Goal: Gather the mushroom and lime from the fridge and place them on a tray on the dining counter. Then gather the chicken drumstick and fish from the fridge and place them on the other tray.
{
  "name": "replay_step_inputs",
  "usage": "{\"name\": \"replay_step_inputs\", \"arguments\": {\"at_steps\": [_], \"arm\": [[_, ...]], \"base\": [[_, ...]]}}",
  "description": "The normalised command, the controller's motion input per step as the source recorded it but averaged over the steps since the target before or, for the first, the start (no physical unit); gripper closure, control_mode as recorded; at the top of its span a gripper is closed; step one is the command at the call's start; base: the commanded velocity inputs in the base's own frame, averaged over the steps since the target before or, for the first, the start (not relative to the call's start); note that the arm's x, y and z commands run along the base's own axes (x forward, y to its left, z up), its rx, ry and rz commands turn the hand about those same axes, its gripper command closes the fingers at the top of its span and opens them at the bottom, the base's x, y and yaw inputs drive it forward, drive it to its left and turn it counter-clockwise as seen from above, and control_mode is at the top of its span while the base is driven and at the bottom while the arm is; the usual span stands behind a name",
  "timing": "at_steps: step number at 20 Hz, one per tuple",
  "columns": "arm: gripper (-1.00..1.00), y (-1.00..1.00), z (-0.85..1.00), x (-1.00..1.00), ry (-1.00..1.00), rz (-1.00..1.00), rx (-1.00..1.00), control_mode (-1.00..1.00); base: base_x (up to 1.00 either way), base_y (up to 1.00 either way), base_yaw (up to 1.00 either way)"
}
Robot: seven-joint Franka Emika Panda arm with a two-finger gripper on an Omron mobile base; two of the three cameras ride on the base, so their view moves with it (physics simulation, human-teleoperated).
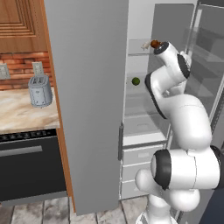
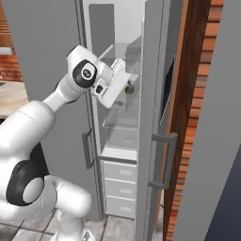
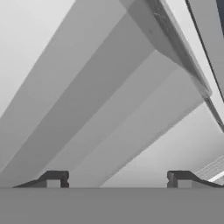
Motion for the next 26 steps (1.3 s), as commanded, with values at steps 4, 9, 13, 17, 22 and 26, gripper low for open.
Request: {"name": "replay_step_inputs", "arguments": {"at_steps": [4, 9, 13, 17, 22, 26], "arm": [[-1.0, 0.0, -0.17, 0.0, -0.01, -0.16, 0.0, -1.0], [-1.0, 0.0, -0.22, 0.0, 0.0, -0.14, 0.0, -1.0], [-1.0, 0.0, -0.16, 0.0, -0.01, -0.13, 0.0, -1.0], [-1.0, -0.02, -0.01, 0.0, -0.02, -0.14, 0.0, -1.0], [-1.0, -0.32, 0.0, 0.0, -0.01, -0.16, 0.0, -1.0], [-1.0, -0.35, 0.0, 0.0, 0.0, -0.16, 0.0, -1.0]], "base": [[0.0, 0.0, 0.0], [0.0, 0.0, 0.0], [0.0, 0.0, 0.0], [0.0, 0.0, 0.0], [0.0, 0.0, 0.0], [0.0, 0.0, 0.0]]}}
